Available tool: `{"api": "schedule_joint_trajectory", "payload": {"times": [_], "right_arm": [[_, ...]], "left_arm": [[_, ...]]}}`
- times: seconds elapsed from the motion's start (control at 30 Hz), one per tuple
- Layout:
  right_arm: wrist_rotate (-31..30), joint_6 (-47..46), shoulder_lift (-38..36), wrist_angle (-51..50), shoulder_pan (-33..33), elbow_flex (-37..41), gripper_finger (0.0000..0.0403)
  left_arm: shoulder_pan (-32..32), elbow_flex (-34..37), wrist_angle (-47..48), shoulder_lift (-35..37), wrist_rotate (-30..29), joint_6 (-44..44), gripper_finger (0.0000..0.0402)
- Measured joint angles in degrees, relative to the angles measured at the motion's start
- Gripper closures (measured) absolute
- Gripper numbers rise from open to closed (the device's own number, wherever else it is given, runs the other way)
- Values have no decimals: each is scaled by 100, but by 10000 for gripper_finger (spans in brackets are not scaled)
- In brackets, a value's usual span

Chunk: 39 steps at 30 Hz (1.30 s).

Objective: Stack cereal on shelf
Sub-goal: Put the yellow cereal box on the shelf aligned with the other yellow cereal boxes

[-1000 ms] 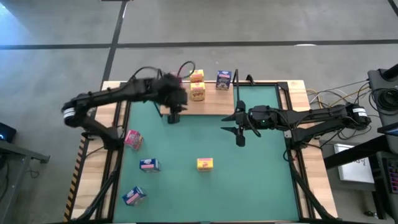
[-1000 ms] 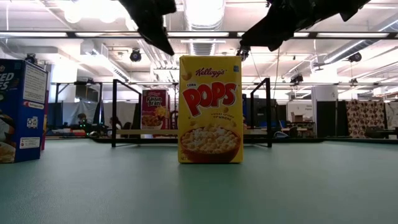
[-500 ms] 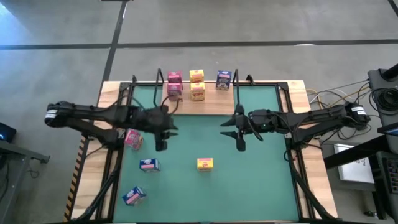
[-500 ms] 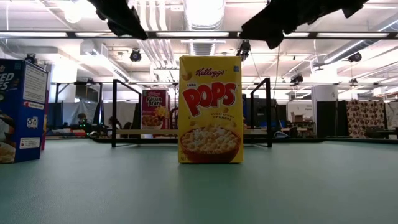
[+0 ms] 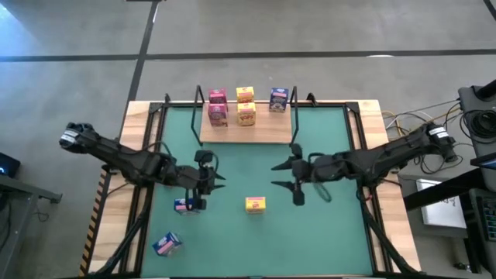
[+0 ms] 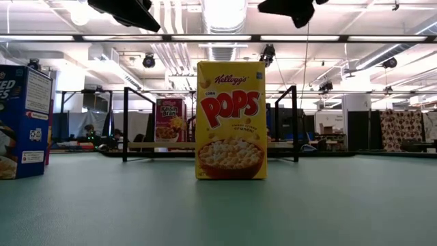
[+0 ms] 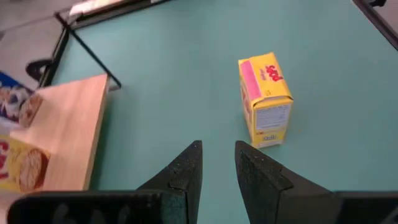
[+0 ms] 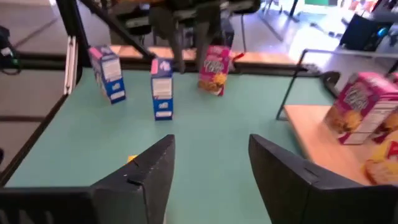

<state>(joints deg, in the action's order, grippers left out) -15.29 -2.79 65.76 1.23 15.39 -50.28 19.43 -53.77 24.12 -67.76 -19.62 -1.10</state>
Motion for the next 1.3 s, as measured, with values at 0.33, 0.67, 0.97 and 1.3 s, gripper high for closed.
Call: {"api": "schedule_joint_trajectory", "payload": {"times": [0.33,0.67,0.97,1.3], "right_arm": [[471,-960,1852,-2478,200,-2184,135],[675,-1634,3319,-4439,289,-3802,104],[669,-1638,3820,-4757,287,-3965,123],[628,-1432,3846,-4736,287,-3959,202]], "left_arm": [[38,126,-210,124,-597,-160,324],[47,126,-34,120,-590,16,324],[52,126,4,117,-583,32,324],[50,128,6,117,-581,31,324]]}}
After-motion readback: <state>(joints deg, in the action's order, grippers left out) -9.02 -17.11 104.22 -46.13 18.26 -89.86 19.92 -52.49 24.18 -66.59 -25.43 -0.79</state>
